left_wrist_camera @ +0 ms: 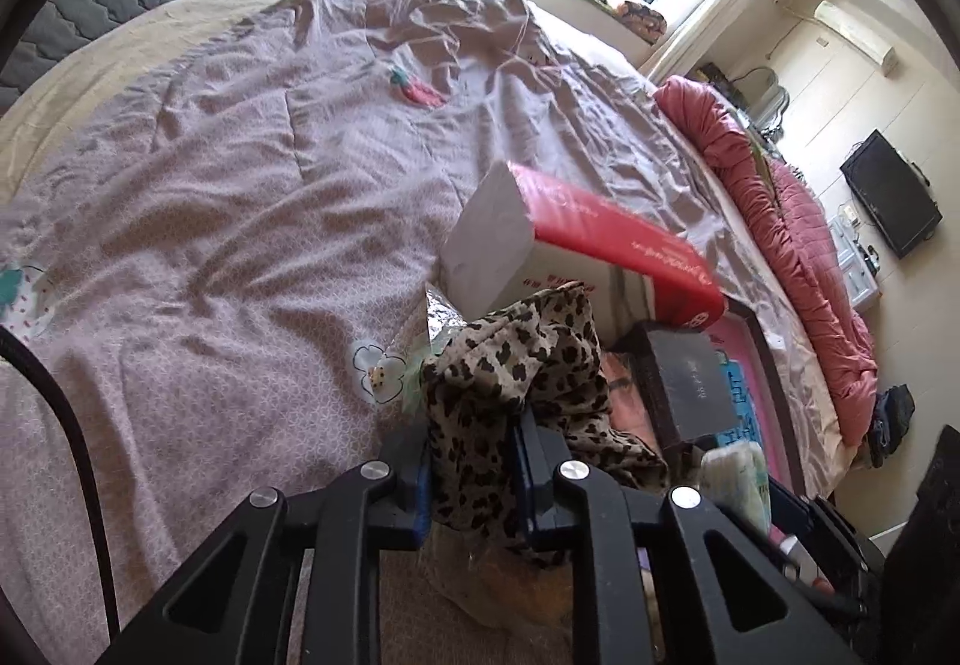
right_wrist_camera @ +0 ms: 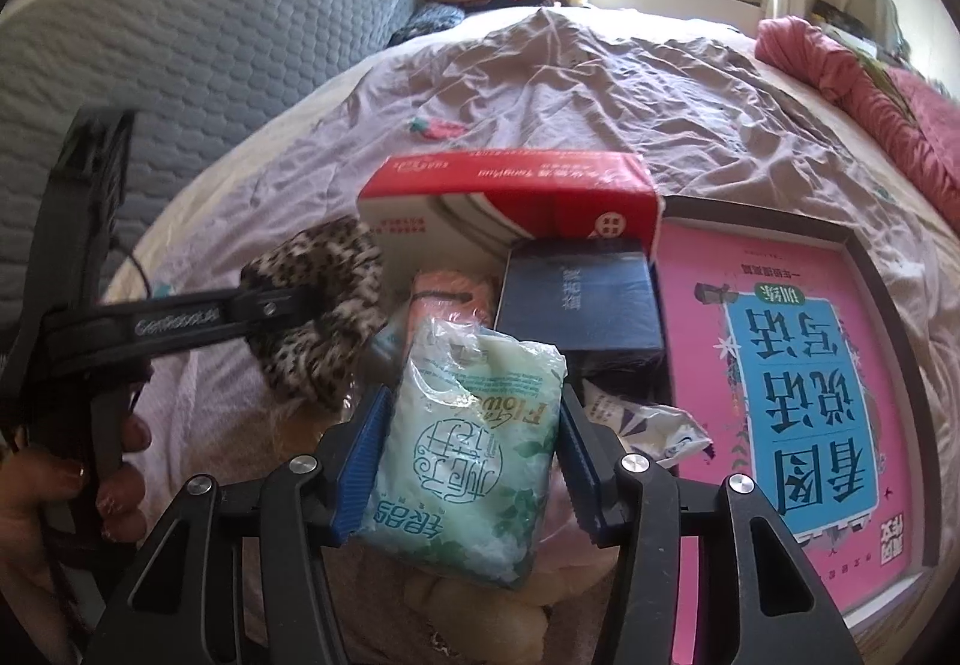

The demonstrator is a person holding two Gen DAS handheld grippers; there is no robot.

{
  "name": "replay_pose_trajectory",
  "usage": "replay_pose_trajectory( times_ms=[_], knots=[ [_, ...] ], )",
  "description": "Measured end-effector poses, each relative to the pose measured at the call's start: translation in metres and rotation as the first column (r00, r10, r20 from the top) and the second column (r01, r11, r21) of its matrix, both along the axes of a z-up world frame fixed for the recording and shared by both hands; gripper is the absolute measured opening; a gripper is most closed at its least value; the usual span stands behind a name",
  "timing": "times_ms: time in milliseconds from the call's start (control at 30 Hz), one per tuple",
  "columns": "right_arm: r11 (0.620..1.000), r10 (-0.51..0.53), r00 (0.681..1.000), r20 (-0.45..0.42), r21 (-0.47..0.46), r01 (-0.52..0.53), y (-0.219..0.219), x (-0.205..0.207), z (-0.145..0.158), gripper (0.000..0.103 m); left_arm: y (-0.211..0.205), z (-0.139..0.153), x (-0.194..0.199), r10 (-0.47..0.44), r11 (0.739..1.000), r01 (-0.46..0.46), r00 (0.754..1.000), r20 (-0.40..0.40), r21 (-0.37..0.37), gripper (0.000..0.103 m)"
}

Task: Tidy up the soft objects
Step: 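Carry the scrunchie with the left tool while the right tool carries the tissue pack to the pink tray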

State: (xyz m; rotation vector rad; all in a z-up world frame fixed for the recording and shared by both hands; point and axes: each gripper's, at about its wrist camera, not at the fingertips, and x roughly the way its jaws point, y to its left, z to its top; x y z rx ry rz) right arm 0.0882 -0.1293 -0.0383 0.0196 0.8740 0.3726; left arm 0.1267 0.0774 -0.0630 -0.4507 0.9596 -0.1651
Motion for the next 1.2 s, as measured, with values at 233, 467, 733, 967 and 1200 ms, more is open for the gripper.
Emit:
replay_pose_trajectory(
  times_ms=[233,467,733,967,1200],
  knots=[
    [0.998,-0.036,0.999,0.009,0.046,0.035,-0.012,-0.002,0.011,0.054,0.016,0.022,-0.019,0.055,0.998,-0.054,0.998,0.036,-0.025,0.021],
    [0.995,-0.062,0.998,0.024,0.080,0.060,-0.023,-0.005,0.023,0.054,0.016,0.041,-0.037,0.063,0.998,-0.061,0.996,0.069,-0.033,0.011],
    [0.990,-0.089,0.996,0.030,0.116,0.085,-0.037,-0.011,0.030,0.053,0.012,0.053,-0.048,0.066,0.998,-0.065,0.995,0.080,-0.025,0.008],
    [0.978,-0.128,0.991,0.045,0.169,0.118,-0.057,-0.016,0.045,0.053,-0.018,0.069,-0.053,0.013,1.000,-0.012,0.996,0.093,-0.005,0.008],
    [0.954,-0.221,0.975,0.032,0.216,0.209,-0.096,-0.024,0.056,0.053,-0.073,0.086,-0.059,-0.083,0.996,0.081,0.990,0.111,0.024,0.008]
  ],
)
